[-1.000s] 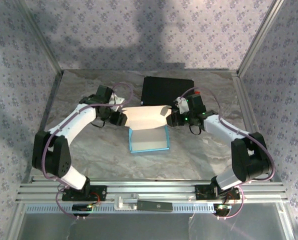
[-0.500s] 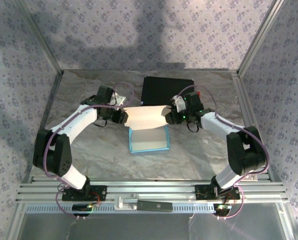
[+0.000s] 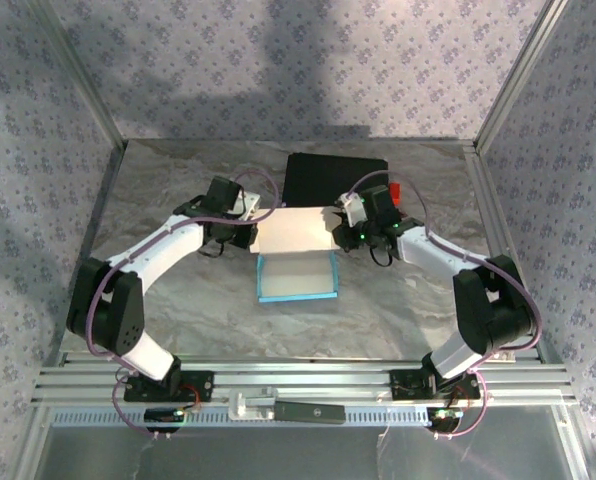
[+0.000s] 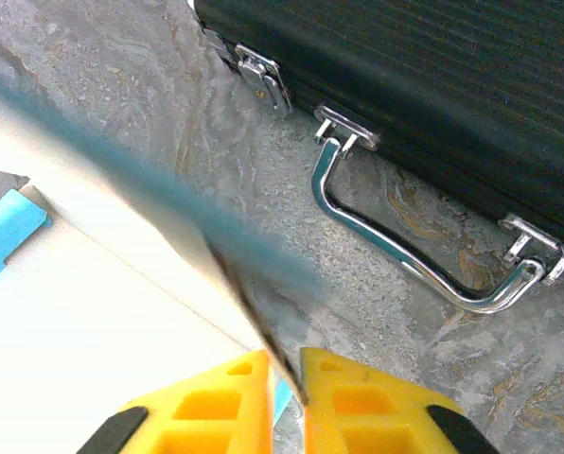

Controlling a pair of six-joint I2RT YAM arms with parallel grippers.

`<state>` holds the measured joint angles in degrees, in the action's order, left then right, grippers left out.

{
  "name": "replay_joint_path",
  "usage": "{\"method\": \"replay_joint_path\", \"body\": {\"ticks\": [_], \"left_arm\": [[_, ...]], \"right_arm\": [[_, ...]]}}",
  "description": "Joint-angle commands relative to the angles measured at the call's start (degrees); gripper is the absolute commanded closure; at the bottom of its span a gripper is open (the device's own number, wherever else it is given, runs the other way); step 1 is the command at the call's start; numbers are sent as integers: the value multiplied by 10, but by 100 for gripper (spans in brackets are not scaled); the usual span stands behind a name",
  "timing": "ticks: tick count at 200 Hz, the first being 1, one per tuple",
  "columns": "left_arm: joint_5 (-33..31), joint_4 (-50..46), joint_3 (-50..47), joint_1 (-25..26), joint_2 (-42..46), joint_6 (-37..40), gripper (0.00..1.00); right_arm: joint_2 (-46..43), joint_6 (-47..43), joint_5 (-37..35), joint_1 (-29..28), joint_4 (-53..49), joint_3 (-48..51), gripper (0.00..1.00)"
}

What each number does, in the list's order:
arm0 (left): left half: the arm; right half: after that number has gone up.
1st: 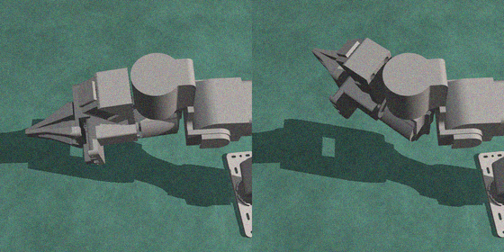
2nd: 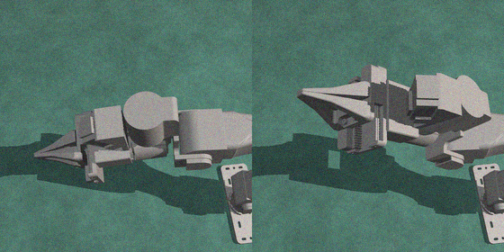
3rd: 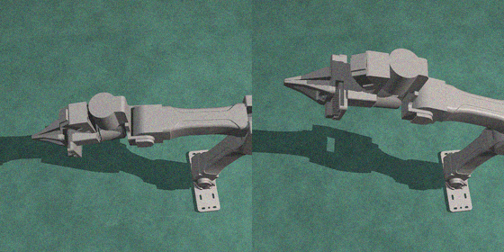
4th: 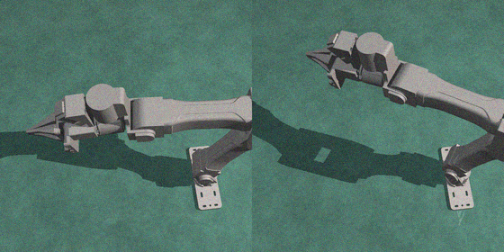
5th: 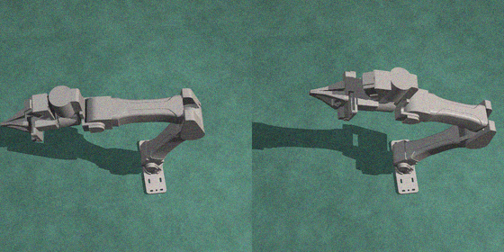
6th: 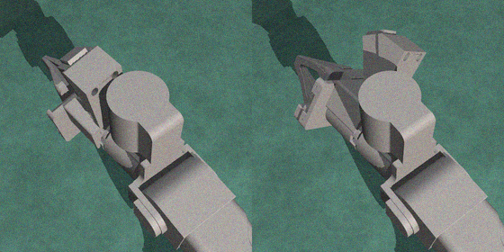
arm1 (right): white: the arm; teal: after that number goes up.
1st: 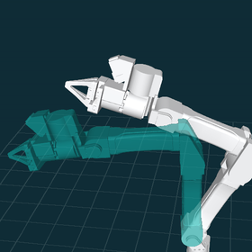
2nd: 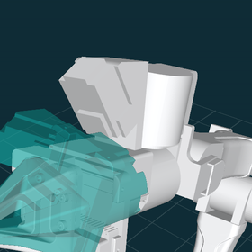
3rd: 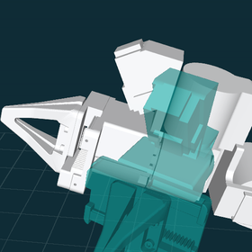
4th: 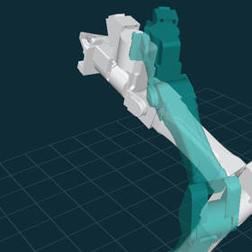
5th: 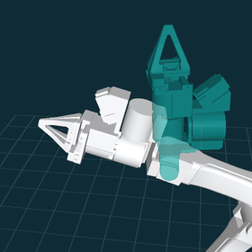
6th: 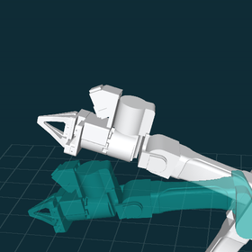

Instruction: Fold the paper box

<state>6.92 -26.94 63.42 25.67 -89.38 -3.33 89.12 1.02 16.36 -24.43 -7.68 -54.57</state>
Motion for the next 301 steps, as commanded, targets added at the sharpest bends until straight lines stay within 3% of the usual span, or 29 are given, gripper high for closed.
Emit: {"method": "replay_joint_path", "body": {"ticks": [1,25,74,129,154,189,235,301], "left_arm": [[-15,21,-10,11,14,-32,91],[-26,41,-20,12,23,-74,99],[-67,78,-34,38,35,-194,100],[-134,138,-43,89,40,-260,100],[-150,221,-80,97,52,-272,100],[-149,282,-104,97,66,-256,100],[-125,359,-162,101,71,-269,100],[-140,501,-285,141,113,-254,100]], "right_arm": [[-21,9,-30,-21,1,2,90],[-27,26,-78,-40,11,13,100],[-49,119,-212,-93,57,45,100],[-37,323,-421,-180,76,48,100],[-32,381,-440,-187,185,91,100],[-1,329,-430,-192,276,100,100],[14,319,-427,-197,294,123,100],[31,257,-465,-243,507,240,100]]}}
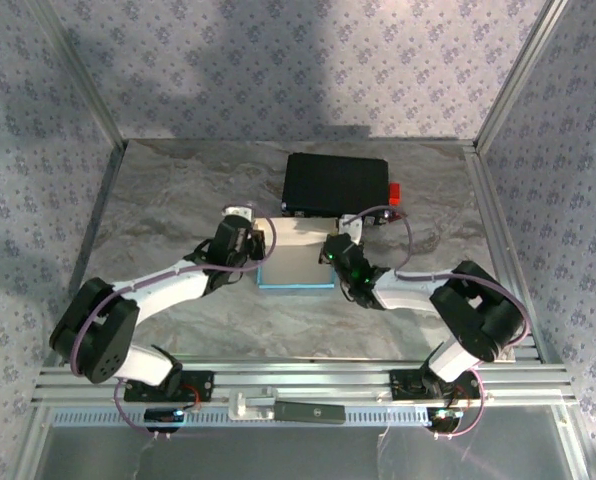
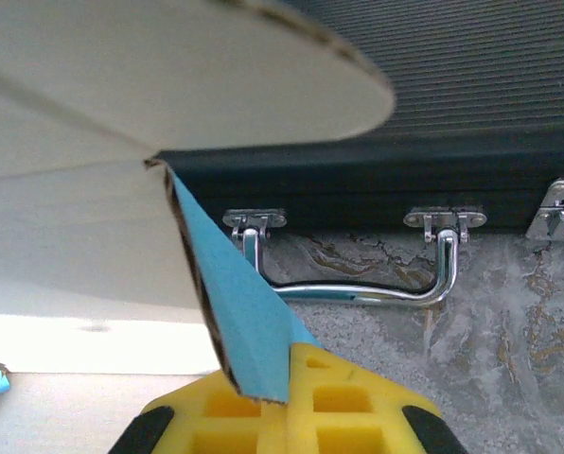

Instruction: Fold the paper box

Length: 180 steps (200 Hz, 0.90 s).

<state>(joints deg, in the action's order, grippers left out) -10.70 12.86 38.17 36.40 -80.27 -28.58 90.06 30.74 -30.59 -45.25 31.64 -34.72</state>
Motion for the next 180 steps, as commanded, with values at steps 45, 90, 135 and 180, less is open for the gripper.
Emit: {"method": "replay_joint_path", "body": {"ticks": [45,90,135,180], "left_arm": [[9,178,-92,70,23,-2,100],[-26,210,-138,103,26,-14,100],[-49,223,-156,128,8,-35,100],[-58,265,-172,137,-20,-85,100]], "right_arm": [[42,-79,-24,-65,187,71,100],[45,-73,-48,-72,186,92,100],[49,-59,-47,-73,156,98,100],[52,-46,-58,-73,148,109,100]]}}
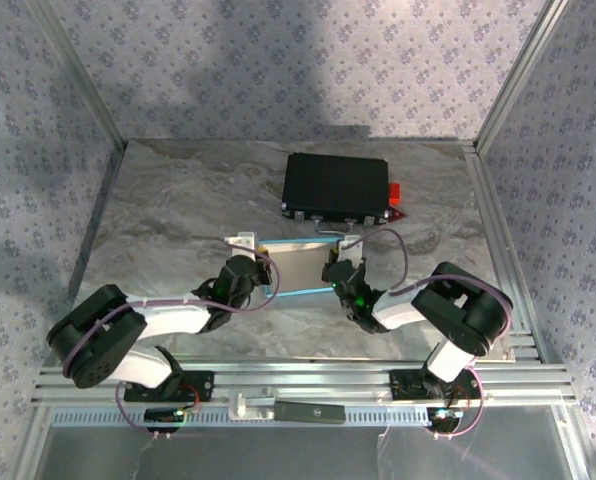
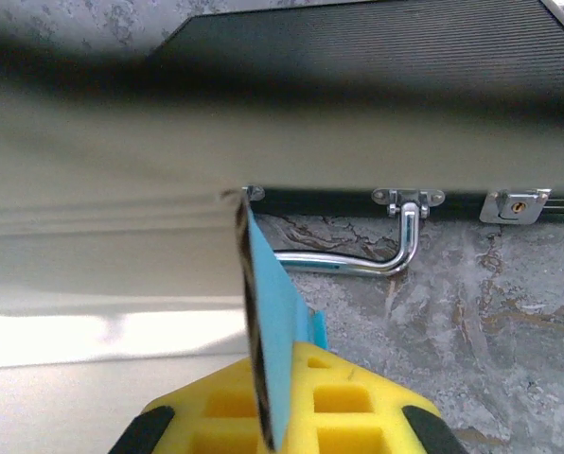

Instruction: Fold the paper box

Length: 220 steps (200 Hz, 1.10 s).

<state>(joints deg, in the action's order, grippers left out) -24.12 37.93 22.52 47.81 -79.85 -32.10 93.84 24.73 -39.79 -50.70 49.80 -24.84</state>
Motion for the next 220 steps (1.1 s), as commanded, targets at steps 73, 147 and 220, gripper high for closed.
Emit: {"method": "replay_joint_path", "body": {"ticks": [73,147,220], "left_arm": [[59,-142,67,6,63,-127,100],[121,33,28,-1,-66,-199,100],[57,-357,96,61,191,-264,43]], "right_arm": [[-10,23,65,1,-87,-17,100],[2,42,54,1,-106,-22,100],[-26,39,36,4,-122,-10,100]]}}
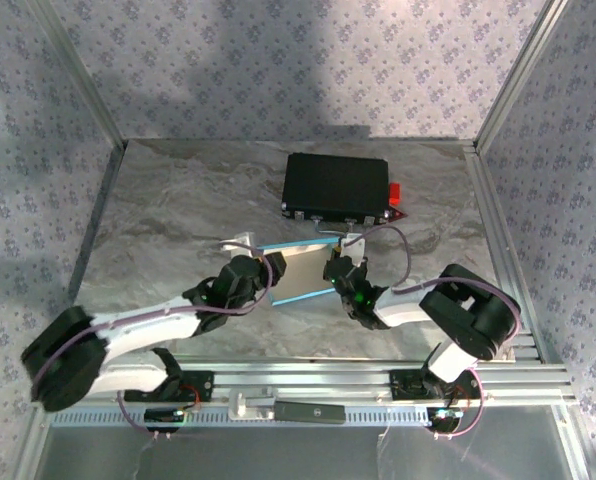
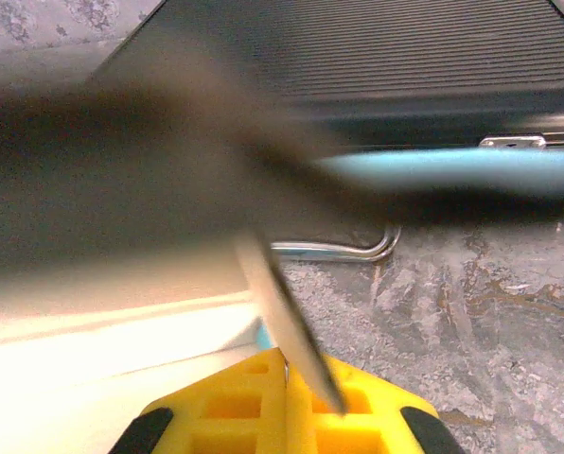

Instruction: Fold the paper box

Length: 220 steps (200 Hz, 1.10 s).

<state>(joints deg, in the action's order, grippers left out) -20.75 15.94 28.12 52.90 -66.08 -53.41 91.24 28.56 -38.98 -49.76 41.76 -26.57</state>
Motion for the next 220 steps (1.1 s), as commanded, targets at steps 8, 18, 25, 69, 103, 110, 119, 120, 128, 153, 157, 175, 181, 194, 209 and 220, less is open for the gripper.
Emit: {"method": "replay_joint_path", "body": {"ticks": [8,18,25,69,103,110,119,120,128,153,157,175,181,194,209,220], "left_arm": [[34,-161,37,9,65,-70,42],[51,-174,31,9,77,-83,41],[63,-174,25,9,86,-87,40],[112,-175,15,-24,113,-83,36],[174,-156,37,-48,62,-70,33],[182,-157,47,-46,51,-67,33],[178,-160,56,-39,48,-63,33],[176,-162,57,-37,49,-62,33],[153,-187,68,-25,57,-58,33],[48,-310,91,0,141,-60,31],[40,-323,91,0,158,-56,30],[50,-386,106,-30,212,-15,25],[73,-414,117,-54,216,5,24],[140,-461,134,-126,199,50,23],[207,-480,145,-200,156,101,26],[213,-507,169,-223,116,143,30]], "right_arm": [[4,2,27,-6,-39,7,100],[8,4,26,-7,-37,9,100],[10,6,24,-9,-35,11,100],[11,2,28,-10,-27,14,100],[19,4,30,-12,-31,3,100],[19,5,28,-13,-33,0,100],[19,6,24,-14,-38,-2,100],[18,7,24,-14,-38,-2,100],[17,7,23,-14,-40,-2,100],[5,1,34,-11,-51,-2,100],[-4,0,39,-10,-60,-2,100],[-72,-12,93,0,-137,-7,100],[-100,-27,112,4,-163,-9,97],[-161,-60,141,17,-218,-11,57],[-221,-102,247,78,-265,-12,36],[-243,-139,351,150,-290,-23,33]]}}
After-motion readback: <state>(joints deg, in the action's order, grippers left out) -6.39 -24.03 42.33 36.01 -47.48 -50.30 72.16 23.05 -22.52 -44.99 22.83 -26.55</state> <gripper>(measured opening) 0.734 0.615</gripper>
